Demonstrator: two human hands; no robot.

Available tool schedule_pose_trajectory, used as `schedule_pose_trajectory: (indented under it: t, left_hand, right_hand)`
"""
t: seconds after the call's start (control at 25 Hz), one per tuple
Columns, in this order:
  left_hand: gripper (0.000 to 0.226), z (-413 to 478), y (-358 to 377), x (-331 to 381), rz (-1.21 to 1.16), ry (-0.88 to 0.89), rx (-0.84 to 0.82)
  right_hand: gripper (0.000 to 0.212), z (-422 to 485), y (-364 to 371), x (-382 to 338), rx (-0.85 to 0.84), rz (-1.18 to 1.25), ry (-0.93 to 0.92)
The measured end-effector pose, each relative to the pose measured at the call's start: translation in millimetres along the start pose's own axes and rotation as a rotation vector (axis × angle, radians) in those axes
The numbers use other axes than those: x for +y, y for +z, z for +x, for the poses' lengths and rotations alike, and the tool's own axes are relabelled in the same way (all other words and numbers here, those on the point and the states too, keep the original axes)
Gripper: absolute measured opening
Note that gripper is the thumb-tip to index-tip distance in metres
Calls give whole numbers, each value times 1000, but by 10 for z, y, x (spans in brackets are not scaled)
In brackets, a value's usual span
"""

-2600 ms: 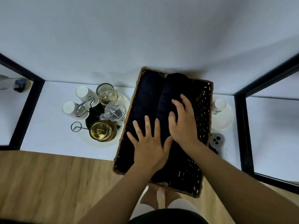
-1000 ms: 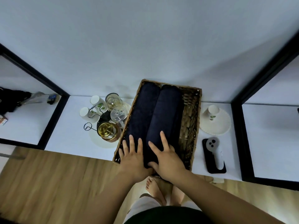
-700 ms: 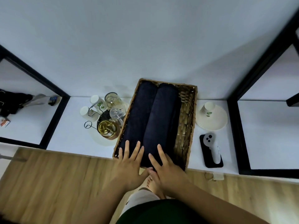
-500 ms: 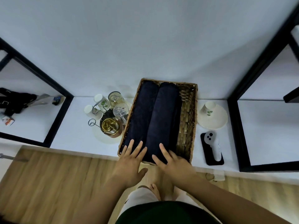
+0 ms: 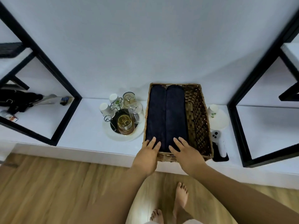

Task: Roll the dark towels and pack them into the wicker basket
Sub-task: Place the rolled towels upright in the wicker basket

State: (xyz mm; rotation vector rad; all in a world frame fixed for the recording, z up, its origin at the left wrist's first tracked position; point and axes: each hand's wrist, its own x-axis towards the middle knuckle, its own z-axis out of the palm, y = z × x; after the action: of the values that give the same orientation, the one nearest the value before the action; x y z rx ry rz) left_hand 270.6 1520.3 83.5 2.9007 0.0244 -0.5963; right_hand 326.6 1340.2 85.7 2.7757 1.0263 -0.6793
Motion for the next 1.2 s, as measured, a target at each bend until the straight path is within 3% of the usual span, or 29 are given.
schedule_pose_trajectory:
  t: [0.16, 0.32, 0.4, 0.52, 0.72, 0.96, 1.2]
  left_hand:
    - [68, 5, 4, -42, 39, 29, 12]
    - [35, 122, -186, -24, -38, 46, 61]
    - [36, 270, -270, -4, -114, 8, 78]
    - [50, 461, -225, 62, -221, -121, 106]
    - [75, 751, -104, 222, -156, -243, 71]
    - [67, 1155, -109, 86, 1, -110, 166]
    - [72, 1655, -207, -69, -26, -55, 259]
  right_hand:
    - [68, 1, -62, -128, 11, 18, 59]
    - [44, 82, -68, -27, 49, 78, 7]
    - [51, 187, -127, 61, 87, 286, 39]
    - [53, 424, -174, 194, 239, 621, 249]
    - [80, 752, -22, 257, 162, 742, 398]
    - [82, 1130, 9, 367, 228, 1011, 432]
    - [112, 1834, -329, 821, 144, 1378, 604]
